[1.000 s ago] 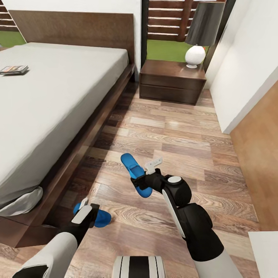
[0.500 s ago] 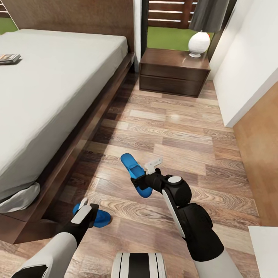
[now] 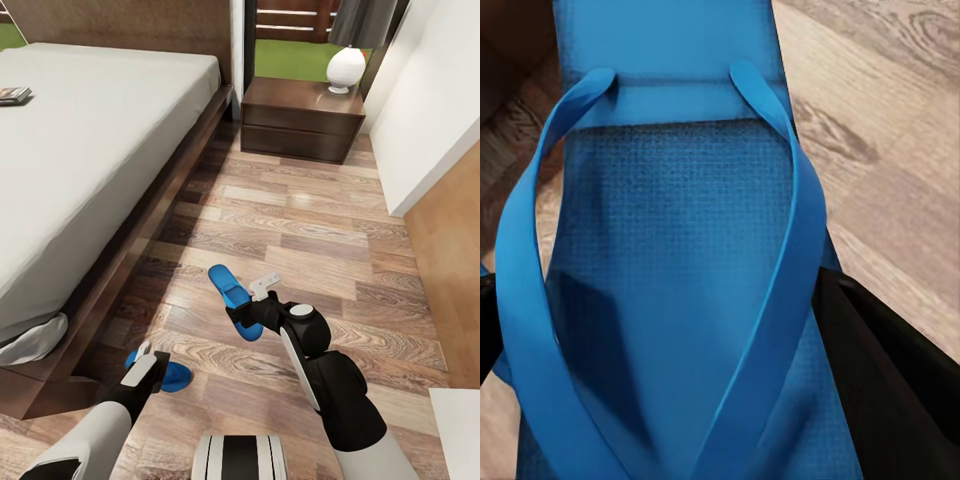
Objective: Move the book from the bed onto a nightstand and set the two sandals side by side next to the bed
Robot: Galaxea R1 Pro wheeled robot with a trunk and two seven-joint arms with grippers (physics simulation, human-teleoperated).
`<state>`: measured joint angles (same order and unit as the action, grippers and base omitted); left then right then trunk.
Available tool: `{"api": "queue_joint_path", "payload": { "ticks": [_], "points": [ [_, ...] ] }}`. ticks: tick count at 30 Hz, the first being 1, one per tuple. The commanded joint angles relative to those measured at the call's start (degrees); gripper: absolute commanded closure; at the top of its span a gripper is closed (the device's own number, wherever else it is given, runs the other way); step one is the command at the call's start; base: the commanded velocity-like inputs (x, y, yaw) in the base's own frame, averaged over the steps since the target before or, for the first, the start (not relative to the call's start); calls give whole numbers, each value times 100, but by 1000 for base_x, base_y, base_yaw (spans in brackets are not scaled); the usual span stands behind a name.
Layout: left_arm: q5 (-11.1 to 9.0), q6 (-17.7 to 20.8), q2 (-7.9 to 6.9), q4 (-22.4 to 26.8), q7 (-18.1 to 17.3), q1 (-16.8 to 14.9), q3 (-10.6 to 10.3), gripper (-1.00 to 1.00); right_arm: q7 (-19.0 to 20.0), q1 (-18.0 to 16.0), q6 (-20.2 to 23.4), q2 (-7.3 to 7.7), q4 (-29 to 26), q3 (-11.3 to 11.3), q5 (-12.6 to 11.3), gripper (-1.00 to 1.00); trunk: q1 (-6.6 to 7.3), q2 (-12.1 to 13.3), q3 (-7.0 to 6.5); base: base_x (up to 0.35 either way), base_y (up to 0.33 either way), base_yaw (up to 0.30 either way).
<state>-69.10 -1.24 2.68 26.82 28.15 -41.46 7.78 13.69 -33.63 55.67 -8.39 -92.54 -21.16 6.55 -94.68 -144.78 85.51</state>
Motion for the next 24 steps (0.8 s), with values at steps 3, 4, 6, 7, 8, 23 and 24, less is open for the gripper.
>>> {"api": "queue_joint_path", "payload": {
  "ticks": [3,4,6,7,8,23,24],
  "points": [
    [-49,-13,-8,26,61,4,9,100,39,-3,17,2,-6,3,57,100,1,-1,4,0,0,0],
    [-48,-17,-9,28,67,5,10,100,39,-3,17,3,-5,3,57,100,1,-1,4,0,0,0],
    [-46,-28,-11,30,83,6,8,100,38,-3,14,6,-4,5,57,100,1,-1,4,0,0,0],
    [-45,-33,-10,30,91,6,5,100,38,-3,12,8,-3,5,57,100,1,-1,4,0,0,0],
    [-44,-36,-10,33,97,6,2,100,38,-3,11,11,-3,5,57,100,1,-1,4,0,0,0],
    [-42,-33,-25,37,89,8,3,-100,39,-3,5,6,-1,7,57,100,1,-1,4,0,0,0],
    [-42,-35,-27,38,89,10,5,-100,39,-3,5,4,-1,7,57,100,1,-1,4,0,0,0]
  ]
}}
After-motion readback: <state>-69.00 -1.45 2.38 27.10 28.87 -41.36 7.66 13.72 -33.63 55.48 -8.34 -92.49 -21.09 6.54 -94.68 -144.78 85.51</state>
